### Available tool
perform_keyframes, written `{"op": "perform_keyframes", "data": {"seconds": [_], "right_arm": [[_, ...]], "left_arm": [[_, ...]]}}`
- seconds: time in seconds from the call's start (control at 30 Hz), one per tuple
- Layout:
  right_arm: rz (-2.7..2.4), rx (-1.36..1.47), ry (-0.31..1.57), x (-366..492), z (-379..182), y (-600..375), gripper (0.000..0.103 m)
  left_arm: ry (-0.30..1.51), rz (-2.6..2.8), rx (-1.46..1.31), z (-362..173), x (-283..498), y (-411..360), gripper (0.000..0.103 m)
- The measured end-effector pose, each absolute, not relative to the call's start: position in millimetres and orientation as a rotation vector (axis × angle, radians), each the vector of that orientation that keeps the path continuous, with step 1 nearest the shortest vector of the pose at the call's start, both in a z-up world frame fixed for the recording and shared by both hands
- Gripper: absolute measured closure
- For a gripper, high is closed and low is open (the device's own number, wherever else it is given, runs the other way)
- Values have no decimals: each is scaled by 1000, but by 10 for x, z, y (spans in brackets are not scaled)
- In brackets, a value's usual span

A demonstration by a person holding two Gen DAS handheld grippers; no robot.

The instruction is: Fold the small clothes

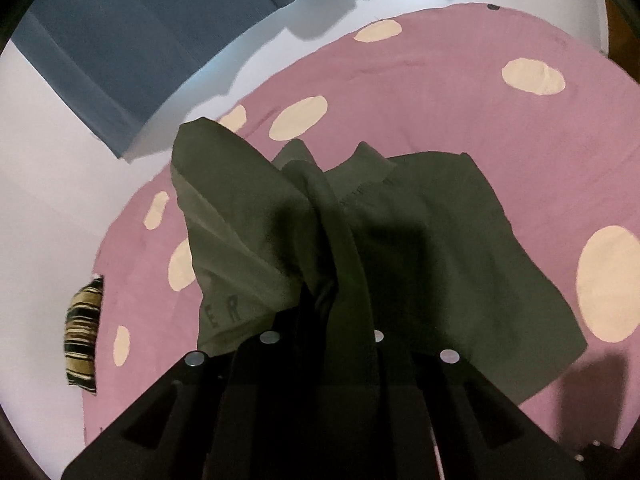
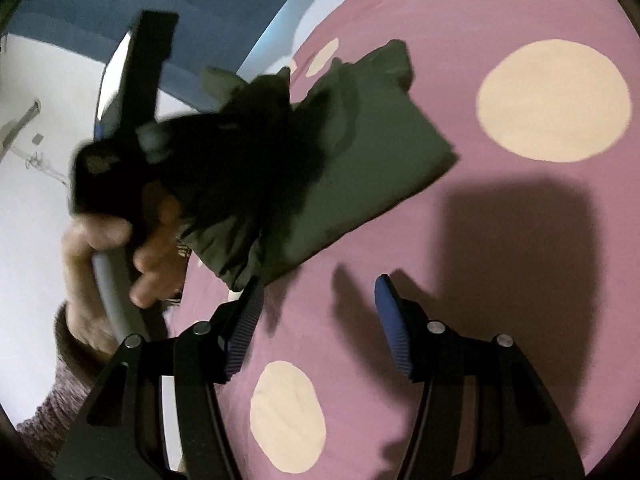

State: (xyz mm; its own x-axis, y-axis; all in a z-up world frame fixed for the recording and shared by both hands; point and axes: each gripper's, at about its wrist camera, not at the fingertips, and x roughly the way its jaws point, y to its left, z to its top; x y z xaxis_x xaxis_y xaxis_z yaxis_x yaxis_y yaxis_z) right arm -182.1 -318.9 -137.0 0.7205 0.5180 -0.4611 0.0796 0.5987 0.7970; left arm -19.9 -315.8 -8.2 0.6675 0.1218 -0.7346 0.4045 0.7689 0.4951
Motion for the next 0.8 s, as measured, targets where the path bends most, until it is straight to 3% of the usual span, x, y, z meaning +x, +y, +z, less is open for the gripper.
{"op": "perform_keyframes", "data": {"seconds": [0.1, 0.17, 0.3, 0.37, 0.63, 0.8], "right_arm": [[273, 930, 719, -1838, -1346, -3281, 45], [265, 941, 701, -1881, -1305, -3357, 45], [241, 970, 670, -1961, -1281, -3529, 42], [223, 984, 658, -1991, -1279, -3610, 41], [215, 988, 630, -1951, -1145, -3695, 36], [274, 1007, 617, -1767, -947, -3627, 31]], "left_arm": [[803, -150, 724, -167, -274, -3251, 83], [783, -155, 734, -197, -334, -3300, 65], [706, -194, 738, -123, -558, -3359, 53], [665, -229, 727, -38, -673, -3361, 39], [585, -420, 495, 526, -1096, -2691, 24], [586, -452, 360, 505, -1100, -1815, 23]]}}
